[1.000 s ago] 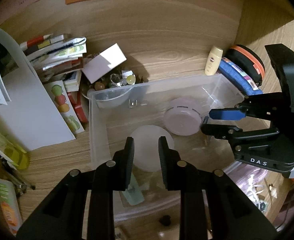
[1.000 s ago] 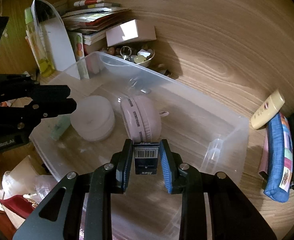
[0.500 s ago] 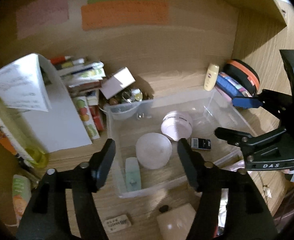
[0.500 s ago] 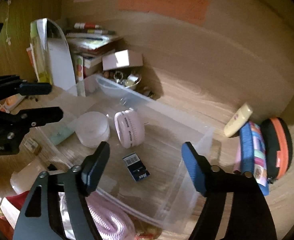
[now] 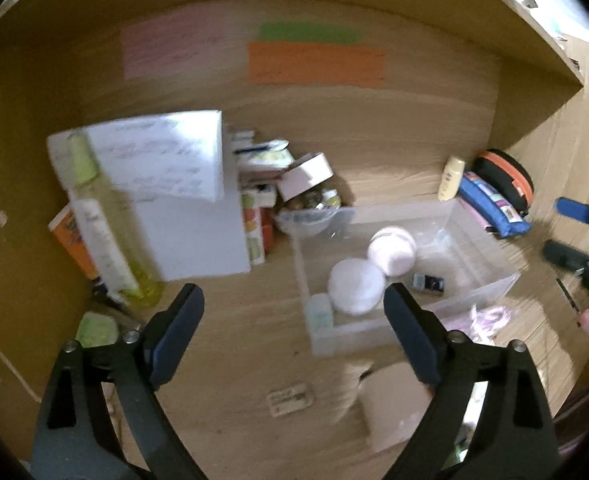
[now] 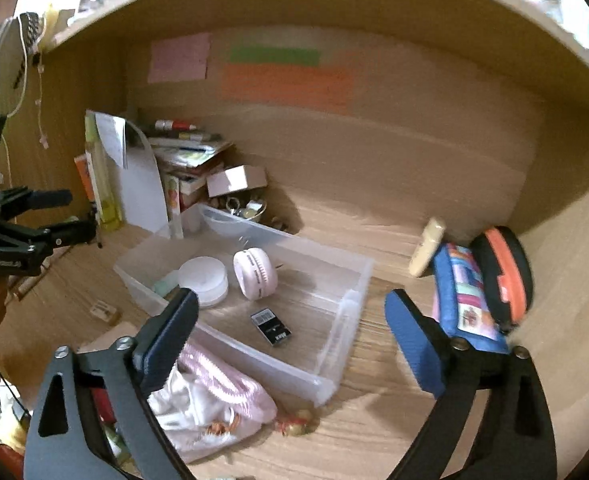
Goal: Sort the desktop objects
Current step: 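Move both open tools back over the desk toward remaining items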
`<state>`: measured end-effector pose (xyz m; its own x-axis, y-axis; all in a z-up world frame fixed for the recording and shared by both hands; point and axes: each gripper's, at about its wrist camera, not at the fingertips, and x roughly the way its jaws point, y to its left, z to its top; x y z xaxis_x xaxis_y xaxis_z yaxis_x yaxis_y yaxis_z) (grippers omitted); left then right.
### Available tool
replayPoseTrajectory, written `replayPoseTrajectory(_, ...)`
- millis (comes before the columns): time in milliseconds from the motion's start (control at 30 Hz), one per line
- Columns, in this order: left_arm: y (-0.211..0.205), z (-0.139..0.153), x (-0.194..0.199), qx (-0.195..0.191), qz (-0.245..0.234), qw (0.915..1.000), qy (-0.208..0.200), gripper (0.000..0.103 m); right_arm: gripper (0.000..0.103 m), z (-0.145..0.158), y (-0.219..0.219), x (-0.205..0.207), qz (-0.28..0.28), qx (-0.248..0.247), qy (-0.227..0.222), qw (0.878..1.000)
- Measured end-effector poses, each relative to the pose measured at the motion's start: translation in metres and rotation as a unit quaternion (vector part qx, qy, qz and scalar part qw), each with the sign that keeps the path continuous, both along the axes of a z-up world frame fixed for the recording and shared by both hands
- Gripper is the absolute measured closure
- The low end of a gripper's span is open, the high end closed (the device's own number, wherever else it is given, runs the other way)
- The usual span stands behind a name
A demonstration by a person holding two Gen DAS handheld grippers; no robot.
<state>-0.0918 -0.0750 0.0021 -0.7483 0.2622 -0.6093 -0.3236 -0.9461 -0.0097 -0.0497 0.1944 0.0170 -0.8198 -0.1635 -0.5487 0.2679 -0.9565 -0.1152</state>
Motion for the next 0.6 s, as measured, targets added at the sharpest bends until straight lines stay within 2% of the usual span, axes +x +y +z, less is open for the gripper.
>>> replayPoseTrajectory(200,-0.015,-0.025,0.005,-0.014,0.020,0.9991,-0.034,0.011,0.006,-0.006,0.020,0.027,-0.036,0.003,0.012,0.999)
replayPoseTrajectory(433,-0.021,-0.053,0.012,-0.025,0.026,0.9974,-0.062,0.011,0.006,-0.033,0.041,0.043,-0.073,0.002,-0.017,0.997)
replayPoseTrajectory(600,-0.020,-0.078,0.007,-0.029,0.028,0.9945,-0.097,0.011,0.006,-0.057,0.056,0.054,-0.093,-0.004,-0.045,0.995)
